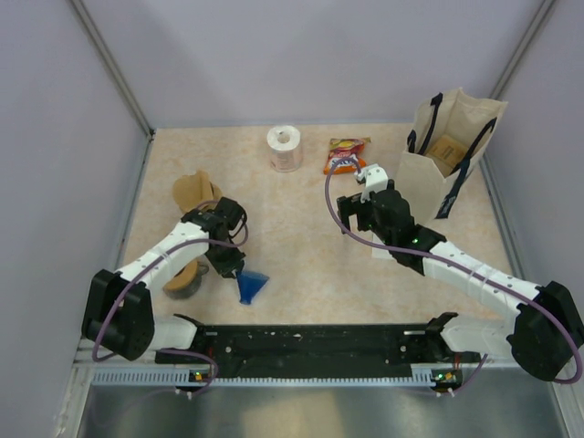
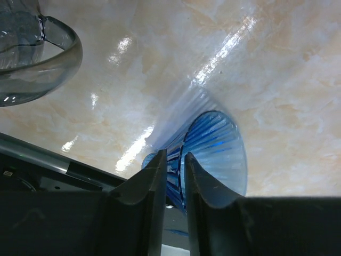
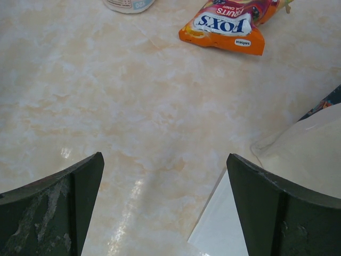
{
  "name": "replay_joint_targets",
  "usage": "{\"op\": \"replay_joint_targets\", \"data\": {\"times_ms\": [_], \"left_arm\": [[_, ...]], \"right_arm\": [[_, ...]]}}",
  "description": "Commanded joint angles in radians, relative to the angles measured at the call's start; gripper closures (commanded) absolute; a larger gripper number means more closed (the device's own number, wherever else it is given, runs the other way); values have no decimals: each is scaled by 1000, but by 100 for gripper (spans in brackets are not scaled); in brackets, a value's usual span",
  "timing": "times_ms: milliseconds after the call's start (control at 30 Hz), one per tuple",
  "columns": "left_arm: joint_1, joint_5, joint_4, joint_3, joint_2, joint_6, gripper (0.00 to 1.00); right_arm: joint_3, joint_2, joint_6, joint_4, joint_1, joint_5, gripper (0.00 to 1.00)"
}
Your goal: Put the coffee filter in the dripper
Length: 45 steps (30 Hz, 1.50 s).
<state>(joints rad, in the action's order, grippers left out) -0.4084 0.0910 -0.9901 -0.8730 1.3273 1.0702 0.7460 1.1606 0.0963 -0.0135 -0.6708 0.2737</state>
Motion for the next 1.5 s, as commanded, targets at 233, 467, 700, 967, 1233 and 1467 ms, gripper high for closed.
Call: {"op": "replay_joint_targets", "data": {"times_ms": [233, 467, 700, 967, 1233, 1467], "left_arm": [[-3, -7, -19, -33, -20, -19, 100], [-4, 81, -56, -112, -221, -81, 100], [-1, 375, -145, -115, -575, -17, 100], [-3, 490, -321, -210, -658, 60, 100], [-1, 602, -392, -233, -724, 148, 100], [-3, 731, -355, -123, -766, 290, 100]], "right_arm": [[16, 22, -18, -11, 10, 18, 1], [19, 21, -23, -6, 10, 7, 1], [29, 31, -32, -8, 10, -2, 1], [38, 50, -43, -9, 10, -2, 1], [46, 68, -52, -6, 10, -1, 1], [53, 85, -56, -2, 10, -4, 1]]}}
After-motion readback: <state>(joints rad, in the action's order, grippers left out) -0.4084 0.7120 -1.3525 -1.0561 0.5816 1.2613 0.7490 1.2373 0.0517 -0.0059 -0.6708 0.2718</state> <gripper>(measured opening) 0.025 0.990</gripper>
